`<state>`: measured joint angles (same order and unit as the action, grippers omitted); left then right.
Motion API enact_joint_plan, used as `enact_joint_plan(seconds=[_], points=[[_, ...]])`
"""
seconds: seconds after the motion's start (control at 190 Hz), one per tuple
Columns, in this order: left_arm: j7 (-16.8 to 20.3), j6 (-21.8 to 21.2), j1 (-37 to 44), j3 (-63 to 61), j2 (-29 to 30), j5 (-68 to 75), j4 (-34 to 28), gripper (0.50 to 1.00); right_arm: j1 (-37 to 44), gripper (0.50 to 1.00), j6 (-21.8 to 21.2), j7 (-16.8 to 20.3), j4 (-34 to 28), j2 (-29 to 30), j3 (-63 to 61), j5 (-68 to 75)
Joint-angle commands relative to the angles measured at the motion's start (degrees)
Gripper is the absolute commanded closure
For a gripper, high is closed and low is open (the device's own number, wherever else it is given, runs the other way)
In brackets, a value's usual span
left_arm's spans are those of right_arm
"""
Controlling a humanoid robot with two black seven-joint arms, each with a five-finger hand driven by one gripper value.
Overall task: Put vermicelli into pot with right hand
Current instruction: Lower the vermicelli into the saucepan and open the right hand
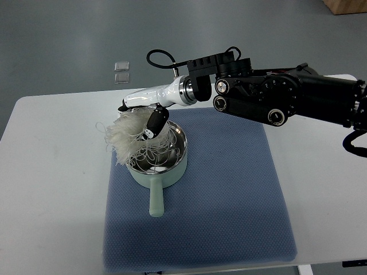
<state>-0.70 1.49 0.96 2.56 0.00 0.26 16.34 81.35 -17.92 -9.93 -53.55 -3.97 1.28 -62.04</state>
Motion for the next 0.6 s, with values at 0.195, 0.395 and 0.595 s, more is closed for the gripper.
enact_joint_plan(seconds=[0.195,0.395,0.595], points=[[0.0,0.0,0.0,0.0,0.0,0.0,0.0,0.5,-2.3,0.656,0.6,-0.1,1.4,-0.1,0.4,-0.3],[0.0,0.0,0.0,0.0,0.0,0.0,0.0,0.5,-2.9,0.57,0.5,-0.1,1.5,-1.0,0.3,-0.2],[0.0,-0.1,0.0,0.0,0.0,0.0,0.0,0.5,-1.2,0.57,0.2,-0.3,1.4,-5.9,-2.6,0.7]])
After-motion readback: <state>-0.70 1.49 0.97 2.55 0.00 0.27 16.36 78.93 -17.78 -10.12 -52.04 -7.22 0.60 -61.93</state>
